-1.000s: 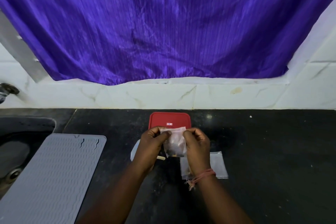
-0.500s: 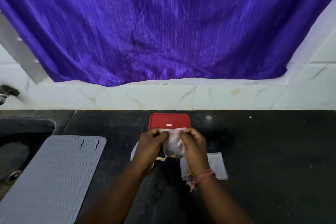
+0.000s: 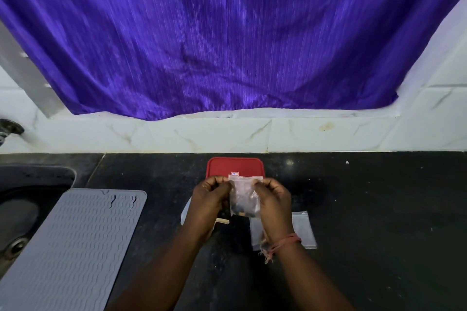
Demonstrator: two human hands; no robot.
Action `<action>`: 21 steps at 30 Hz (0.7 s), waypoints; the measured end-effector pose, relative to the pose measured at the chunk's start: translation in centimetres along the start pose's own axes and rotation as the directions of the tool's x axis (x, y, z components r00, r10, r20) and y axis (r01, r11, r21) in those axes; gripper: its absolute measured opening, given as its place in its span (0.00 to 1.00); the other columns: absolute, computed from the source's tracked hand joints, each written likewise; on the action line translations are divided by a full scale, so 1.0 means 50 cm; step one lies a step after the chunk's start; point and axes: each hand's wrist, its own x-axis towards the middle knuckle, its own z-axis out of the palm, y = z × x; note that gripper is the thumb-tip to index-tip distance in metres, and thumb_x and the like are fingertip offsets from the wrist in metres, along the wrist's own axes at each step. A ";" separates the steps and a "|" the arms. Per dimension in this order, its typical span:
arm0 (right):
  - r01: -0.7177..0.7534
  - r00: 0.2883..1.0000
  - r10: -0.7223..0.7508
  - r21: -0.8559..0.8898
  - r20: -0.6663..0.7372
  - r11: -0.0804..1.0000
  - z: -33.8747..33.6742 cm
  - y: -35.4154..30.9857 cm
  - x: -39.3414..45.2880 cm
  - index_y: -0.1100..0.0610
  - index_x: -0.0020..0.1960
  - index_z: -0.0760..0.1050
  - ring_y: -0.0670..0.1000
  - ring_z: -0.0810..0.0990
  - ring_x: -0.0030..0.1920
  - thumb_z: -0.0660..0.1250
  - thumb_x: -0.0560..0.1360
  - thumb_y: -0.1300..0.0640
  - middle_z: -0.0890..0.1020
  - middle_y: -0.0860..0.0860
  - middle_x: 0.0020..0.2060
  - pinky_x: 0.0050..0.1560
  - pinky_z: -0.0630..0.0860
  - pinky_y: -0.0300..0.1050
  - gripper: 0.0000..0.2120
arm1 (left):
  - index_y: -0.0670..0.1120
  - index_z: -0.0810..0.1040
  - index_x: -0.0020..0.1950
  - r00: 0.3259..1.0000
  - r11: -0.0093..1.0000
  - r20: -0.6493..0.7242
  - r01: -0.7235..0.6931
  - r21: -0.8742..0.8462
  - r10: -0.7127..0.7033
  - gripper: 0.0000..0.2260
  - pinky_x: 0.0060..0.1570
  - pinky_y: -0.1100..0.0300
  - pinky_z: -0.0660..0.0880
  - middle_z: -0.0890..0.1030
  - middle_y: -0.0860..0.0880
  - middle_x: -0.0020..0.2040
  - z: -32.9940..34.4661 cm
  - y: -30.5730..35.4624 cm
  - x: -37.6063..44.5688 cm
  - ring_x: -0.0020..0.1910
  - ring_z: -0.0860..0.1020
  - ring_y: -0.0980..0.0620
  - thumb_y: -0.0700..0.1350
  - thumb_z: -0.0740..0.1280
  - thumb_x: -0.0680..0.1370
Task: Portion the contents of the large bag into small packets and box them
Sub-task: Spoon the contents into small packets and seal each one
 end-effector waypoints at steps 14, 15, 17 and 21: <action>0.003 1.000 -0.004 0.030 0.025 1.000 -0.019 0.027 0.002 0.58 0.41 0.83 0.45 0.79 0.36 0.70 0.77 0.62 0.83 0.49 0.34 0.40 0.76 0.38 0.07 | 0.36 0.79 0.51 0.997 1.000 0.071 0.028 0.006 -0.029 0.09 0.35 0.53 0.74 0.81 0.39 0.42 0.007 -0.017 0.010 0.37 0.79 0.43 0.42 0.67 0.80; -0.003 1.000 0.003 0.020 0.013 1.000 -0.029 0.032 -0.001 0.60 0.42 0.83 0.46 0.79 0.37 0.70 0.77 0.62 0.83 0.50 0.35 0.42 0.77 0.40 0.06 | 0.39 0.81 0.50 0.996 0.999 0.080 0.042 0.026 -0.044 0.08 0.34 0.54 0.73 0.82 0.40 0.42 0.012 -0.026 0.007 0.37 0.80 0.43 0.45 0.68 0.79; -0.029 1.000 0.029 0.019 -0.001 0.999 -0.040 0.039 0.001 0.62 0.42 0.83 0.49 0.79 0.40 0.72 0.75 0.63 0.83 0.54 0.37 0.46 0.78 0.47 0.04 | 0.41 0.83 0.48 0.996 0.998 0.083 0.028 0.062 -0.033 0.08 0.32 0.57 0.72 0.82 0.42 0.38 0.017 -0.034 0.008 0.34 0.78 0.45 0.45 0.71 0.79; -0.123 0.990 0.126 0.046 -0.070 0.991 -0.077 0.053 -0.004 0.58 0.41 0.86 0.53 0.81 0.38 0.74 0.73 0.63 0.85 0.57 0.38 0.41 0.79 0.52 0.03 | 0.37 0.83 0.43 0.996 0.986 0.084 0.002 0.165 -0.016 0.06 0.33 0.59 0.74 0.82 0.44 0.33 0.032 -0.054 0.001 0.31 0.77 0.50 0.39 0.72 0.78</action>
